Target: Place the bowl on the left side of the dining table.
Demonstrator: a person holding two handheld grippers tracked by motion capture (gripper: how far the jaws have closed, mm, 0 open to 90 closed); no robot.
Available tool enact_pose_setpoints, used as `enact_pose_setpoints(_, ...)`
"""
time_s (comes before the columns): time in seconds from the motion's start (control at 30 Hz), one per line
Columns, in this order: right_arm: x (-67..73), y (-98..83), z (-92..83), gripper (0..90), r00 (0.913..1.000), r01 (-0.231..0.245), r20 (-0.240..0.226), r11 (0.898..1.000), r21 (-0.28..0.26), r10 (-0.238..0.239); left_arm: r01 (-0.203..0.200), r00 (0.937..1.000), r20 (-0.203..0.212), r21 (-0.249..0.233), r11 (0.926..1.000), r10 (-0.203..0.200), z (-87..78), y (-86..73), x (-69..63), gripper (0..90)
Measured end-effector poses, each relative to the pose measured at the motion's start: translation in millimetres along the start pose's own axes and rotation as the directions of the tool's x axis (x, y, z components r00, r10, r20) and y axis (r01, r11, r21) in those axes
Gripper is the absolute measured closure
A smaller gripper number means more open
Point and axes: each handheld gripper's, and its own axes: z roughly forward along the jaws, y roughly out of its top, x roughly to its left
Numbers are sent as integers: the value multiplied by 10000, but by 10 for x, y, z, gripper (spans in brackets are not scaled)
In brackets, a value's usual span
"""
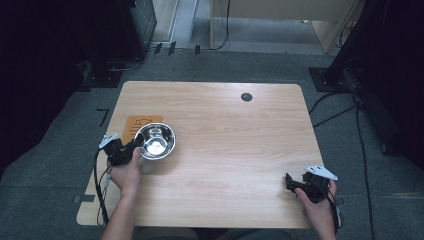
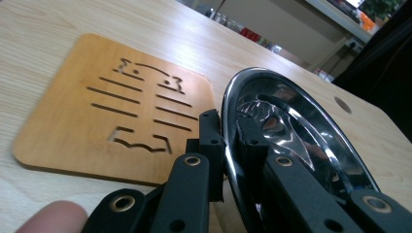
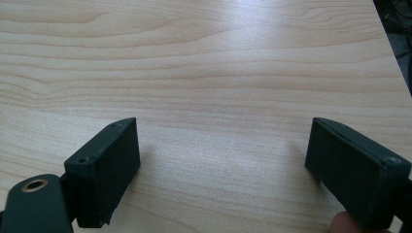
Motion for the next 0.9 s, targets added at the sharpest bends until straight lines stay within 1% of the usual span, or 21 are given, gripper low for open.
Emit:
enact_pose_setpoints(0.07,-1,0,0,118,10000,10,1,10000,5,-10,83,9999,-146,-70,9999,-84,5,17,41,850)
enact_pose_setpoints(0.23,-1,0,0,118,10000,18,1,10000,2,-18,72,9993,-376,-62,10000,-75,18,30,102,850)
enact_pose_setpoints(0.37,-1,0,0,118,10000,18,2,10000,1,-18,274,9983,-500,-233,9994,-285,17,71,160,850)
enact_pose_setpoints(0.47,-1,0,0,118,10000,17,1,10000,1,-17,117,9975,-692,-206,9997,-131,28,115,199,850)
enact_pose_setpoints(0.5,-1,0,0,118,10000,15,2,10000,1,-15,140,9972,-736,-235,9996,-157,32,132,212,850)
enact_pose_setpoints(0.73,-1,0,0,118,10000,15,2,10000,1,-15,428,9935,-1032,-518,9977,-480,92,283,303,850)
enact_pose_setpoints(0.83,-1,0,0,118,10000,16,3,10000,1,-16,467,9917,-1177,-528,9975,-527,136,335,328,850)
enact_pose_setpoints(0.9,-1,0,0,118,10000,15,2,10000,3,-15,719,9901,-1160,-608,9956,-786,175,372,368,850)
